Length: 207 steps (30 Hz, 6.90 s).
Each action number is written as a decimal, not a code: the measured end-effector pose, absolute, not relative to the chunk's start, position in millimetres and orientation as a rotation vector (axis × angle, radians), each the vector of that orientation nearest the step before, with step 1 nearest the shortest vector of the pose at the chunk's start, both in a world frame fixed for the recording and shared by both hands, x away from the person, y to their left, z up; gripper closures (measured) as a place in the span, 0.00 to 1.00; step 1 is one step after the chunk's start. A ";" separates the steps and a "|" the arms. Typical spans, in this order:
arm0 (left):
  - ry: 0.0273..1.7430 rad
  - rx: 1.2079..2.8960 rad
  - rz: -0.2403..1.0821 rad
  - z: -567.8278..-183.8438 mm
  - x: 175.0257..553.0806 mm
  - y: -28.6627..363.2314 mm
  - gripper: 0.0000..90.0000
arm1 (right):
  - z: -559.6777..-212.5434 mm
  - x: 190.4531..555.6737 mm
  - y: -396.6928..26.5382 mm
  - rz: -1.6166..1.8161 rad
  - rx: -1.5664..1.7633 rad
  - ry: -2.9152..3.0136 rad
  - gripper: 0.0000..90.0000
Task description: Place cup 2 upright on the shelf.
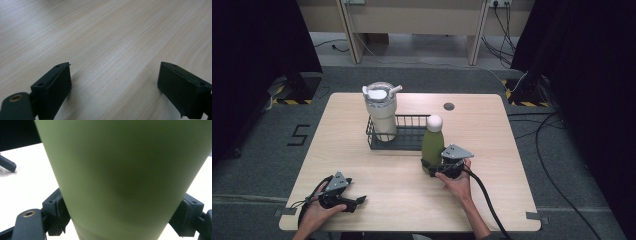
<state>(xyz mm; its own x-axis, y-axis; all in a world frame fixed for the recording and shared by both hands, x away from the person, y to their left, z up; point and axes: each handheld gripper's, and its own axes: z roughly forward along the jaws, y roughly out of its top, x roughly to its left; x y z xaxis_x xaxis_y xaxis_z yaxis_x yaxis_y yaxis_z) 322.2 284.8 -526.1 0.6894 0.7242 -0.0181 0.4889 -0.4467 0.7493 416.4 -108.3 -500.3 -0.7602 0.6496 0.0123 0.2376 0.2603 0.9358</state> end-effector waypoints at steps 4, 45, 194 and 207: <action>0.925 2.135 0.394 -526.1 322.2 284.8 0.12 | -502.1 417.9 -107.2 1.515 0.801 2.154 0.21; 0.927 2.135 0.393 -526.0 322.2 284.9 0.12 | -452.6 414.0 -98.2 1.484 0.757 2.097 0.23; 0.927 2.134 0.396 -526.2 322.2 284.8 0.12 | -443.7 507.2 -43.8 1.440 0.893 2.009 0.17; 0.927 2.135 0.396 -526.1 322.2 284.8 0.12 | -435.0 495.5 -55.5 1.464 0.890 2.007 0.17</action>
